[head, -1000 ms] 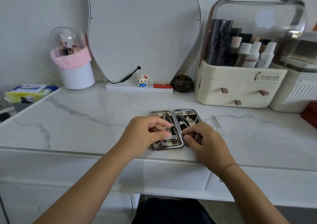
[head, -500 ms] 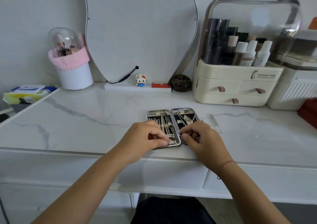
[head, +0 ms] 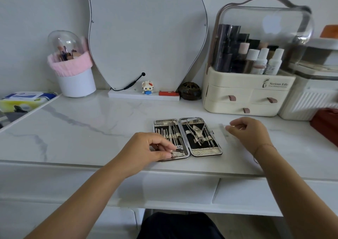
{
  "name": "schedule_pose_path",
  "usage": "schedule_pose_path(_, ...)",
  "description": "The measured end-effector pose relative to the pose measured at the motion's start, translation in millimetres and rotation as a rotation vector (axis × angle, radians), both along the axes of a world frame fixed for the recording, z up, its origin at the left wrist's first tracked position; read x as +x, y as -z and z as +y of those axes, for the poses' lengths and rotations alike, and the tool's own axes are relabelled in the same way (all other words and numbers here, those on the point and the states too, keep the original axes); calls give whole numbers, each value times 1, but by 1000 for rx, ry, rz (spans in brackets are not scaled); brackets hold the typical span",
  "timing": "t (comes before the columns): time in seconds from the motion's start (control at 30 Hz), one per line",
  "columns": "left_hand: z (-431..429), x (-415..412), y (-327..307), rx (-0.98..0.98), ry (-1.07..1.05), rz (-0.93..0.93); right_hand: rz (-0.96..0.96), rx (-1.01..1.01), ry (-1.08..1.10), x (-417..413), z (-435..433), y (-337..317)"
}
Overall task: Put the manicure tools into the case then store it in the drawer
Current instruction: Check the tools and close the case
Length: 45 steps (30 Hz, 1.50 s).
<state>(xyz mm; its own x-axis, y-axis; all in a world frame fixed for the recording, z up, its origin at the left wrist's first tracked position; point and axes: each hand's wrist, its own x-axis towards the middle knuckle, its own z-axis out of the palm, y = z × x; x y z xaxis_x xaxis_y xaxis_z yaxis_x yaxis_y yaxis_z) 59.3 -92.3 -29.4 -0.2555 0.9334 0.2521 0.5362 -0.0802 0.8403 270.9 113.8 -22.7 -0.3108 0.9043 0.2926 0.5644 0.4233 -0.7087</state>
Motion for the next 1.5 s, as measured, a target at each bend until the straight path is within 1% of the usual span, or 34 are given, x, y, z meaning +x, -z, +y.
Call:
schedule_pose_path(0.07, 0, -1, 1, 2, -12, -5, -134, -73, 24, -2, 15, 3)
schedule_pose_path(0.13, 0, -1, 2, 4, -22, -13, -224, -93, 31, -8, 21, 3)
schedule_pose_path(0.23, 0, -1, 3, 12, -25, -20, -293, -58, 22, -17, 21, -2)
schedule_pose_path(0.3, 0, -1, 3, 17, -28, -16, -345, -100, -1, -21, 18, -9)
schedule_pose_path(0.47, 0, -1, 4, 17, -45, -21, -548, -188, 15, -33, 14, -26)
schedule_pose_path(0.57, 0, -1, 4, 16, -52, -39, -580, -225, -3, -35, 12, -31)
schedule_pose_path(0.67, 0, -2, 5, 20, -52, -39, -518, -270, -21, -34, 12, -32)
schedule_pose_path(0.77, -1, -4, 5, 8, -64, -31, -461, -225, -88, -30, 20, -24)
schedule_pose_path(0.83, -1, -5, 4, -9, -78, -28, -317, -215, -132, -26, 22, -18)
schedule_pose_path(0.97, -1, -8, 2, -40, -81, -12, 113, -341, -238, -25, 20, -8)
schedule_pose_path(1.0, 0, -9, 2, -46, -82, -8, 178, -348, -273, -28, 19, -8)
schedule_pose_path(1.1, 5, -10, 1, -42, -78, -30, 291, -364, -374, -39, 13, -15)
schedule_pose_path(1.17, 14, -12, -1, -8, -102, -59, 313, -371, -419, -48, 12, -19)
schedule_pose_path(1.2, 21, -14, -2, 11, -141, -31, 298, -360, -440, -54, 11, -21)
schedule_pose_path(1.27, 38, -25, -2, 22, -239, 84, 252, -339, -489, -66, 9, -24)
schedule_pose_path(1.34, 55, -41, 0, -42, -313, 174, 191, -284, -519, -80, 8, -24)
schedule_pose_path(1.44, 72, -56, 7, -213, -390, 280, 132, -189, -523, -95, 11, -21)
schedule_pose_path(1.5, 76, -58, 11, -238, -422, 346, 120, -196, -535, -99, 16, -19)
